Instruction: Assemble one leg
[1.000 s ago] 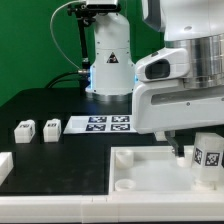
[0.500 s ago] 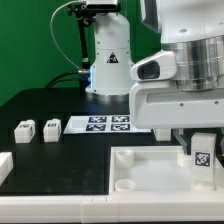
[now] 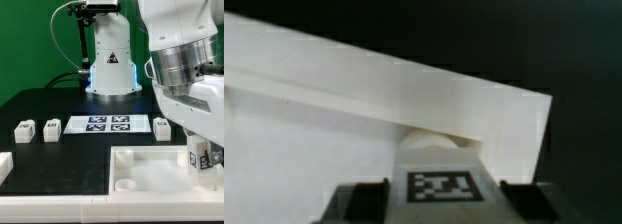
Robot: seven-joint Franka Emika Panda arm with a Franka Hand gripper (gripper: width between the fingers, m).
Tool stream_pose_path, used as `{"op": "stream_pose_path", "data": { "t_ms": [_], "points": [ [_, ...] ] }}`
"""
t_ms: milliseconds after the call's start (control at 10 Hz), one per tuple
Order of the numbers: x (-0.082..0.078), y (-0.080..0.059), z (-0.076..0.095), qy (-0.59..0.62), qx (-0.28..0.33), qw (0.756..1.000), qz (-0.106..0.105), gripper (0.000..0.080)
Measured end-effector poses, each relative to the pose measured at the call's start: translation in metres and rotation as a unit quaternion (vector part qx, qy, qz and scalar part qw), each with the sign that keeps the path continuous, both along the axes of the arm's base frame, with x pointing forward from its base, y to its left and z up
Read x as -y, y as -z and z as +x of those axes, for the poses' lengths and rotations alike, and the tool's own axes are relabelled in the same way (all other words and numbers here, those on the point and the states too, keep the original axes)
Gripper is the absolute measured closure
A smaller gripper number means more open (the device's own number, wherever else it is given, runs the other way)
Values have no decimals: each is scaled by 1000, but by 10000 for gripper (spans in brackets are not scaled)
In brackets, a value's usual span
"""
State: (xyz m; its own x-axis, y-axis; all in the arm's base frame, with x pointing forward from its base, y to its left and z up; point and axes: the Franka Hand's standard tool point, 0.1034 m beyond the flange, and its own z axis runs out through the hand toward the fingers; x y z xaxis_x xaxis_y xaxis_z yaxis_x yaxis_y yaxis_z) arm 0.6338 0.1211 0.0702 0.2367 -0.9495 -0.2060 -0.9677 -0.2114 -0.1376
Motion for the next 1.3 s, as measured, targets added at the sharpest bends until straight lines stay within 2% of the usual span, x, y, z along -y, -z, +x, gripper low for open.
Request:
{"op": "stream_pose_path", "data": {
  "t_ms": [100,200,400,500,600,700,800,1000,1100,1200,1300],
  "points": [
    [-7,0,1,93,-21,995,12,504],
    [-11,-1,2,116,-27,993,15,504],
    [-10,-1,1,44,-9,999,7,496],
    [-9,-1,1,-34,8,999,0,299],
    [-8,-4,0,-133,25,991,-10,299],
    [-8,-7,1,-196,43,979,-17,184],
    [-8,-4,0,-216,46,975,-19,157],
    [-7,-3,-1,-316,66,946,-31,152],
    [-4,1,-6,-445,71,890,-60,150],
    [0,1,-5,-500,80,860,-69,150],
    [1,2,-5,-514,87,850,-74,159]
  ]
}}
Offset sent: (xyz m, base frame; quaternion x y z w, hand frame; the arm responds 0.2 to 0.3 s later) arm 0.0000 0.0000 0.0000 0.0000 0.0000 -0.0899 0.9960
